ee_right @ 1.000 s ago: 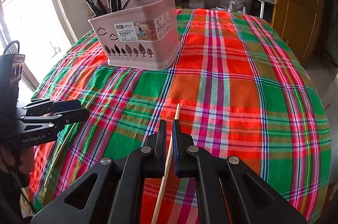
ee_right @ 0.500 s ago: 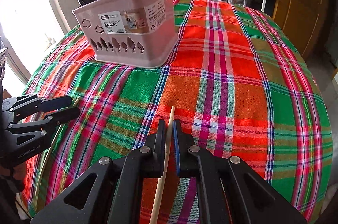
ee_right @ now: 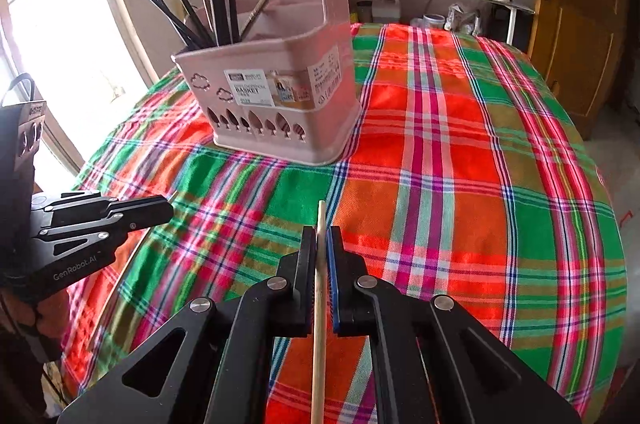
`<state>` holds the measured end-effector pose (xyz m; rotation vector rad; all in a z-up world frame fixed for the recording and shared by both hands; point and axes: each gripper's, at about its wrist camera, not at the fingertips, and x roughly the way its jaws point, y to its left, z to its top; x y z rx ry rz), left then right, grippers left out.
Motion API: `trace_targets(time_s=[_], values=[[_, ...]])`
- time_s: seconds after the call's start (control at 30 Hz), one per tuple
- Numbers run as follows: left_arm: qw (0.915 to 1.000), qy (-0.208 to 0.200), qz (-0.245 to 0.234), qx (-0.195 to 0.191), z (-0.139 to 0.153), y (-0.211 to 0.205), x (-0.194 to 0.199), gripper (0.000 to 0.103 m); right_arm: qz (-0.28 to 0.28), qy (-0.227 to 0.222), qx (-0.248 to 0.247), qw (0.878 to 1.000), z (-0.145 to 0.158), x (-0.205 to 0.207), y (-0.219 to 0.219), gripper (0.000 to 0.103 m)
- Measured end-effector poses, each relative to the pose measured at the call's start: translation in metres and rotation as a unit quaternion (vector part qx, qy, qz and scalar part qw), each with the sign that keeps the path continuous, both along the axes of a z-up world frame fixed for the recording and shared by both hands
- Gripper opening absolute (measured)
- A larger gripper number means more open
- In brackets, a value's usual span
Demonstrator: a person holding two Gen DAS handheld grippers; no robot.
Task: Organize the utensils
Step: 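Close the left gripper on a wooden chopstick while the right gripper grasps one, then lift the wooden chopsticks with both grippers and carry them over the pink basket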
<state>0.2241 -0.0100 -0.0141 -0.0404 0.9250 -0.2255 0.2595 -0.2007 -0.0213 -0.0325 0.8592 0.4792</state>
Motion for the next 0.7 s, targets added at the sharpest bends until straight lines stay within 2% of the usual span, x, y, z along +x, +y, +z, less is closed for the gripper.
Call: trace_targets(time_s=[0.4, 0.57, 0.7], values=[[0.9953, -0.096, -0.002, -0.013, 0.094, 0.013, -0.016, 0.005, 0.004, -0.095, 0.056, 0.994, 0.08, -0.023, -0.004, 0.005], [0.9929, -0.116, 0.004, -0.025, 0.112, 0.024, -0.025, 0.005, 0.0, -0.116, 0.069, 0.991, 0.097, -0.035, -0.011, 0.005], [0.9925, -0.119, 0.005, -0.03, 0.114, 0.027, -0.038, 0.005, 0.002, -0.121, 0.072, 0.99, 0.1, -0.045, -0.013, 0.005]])
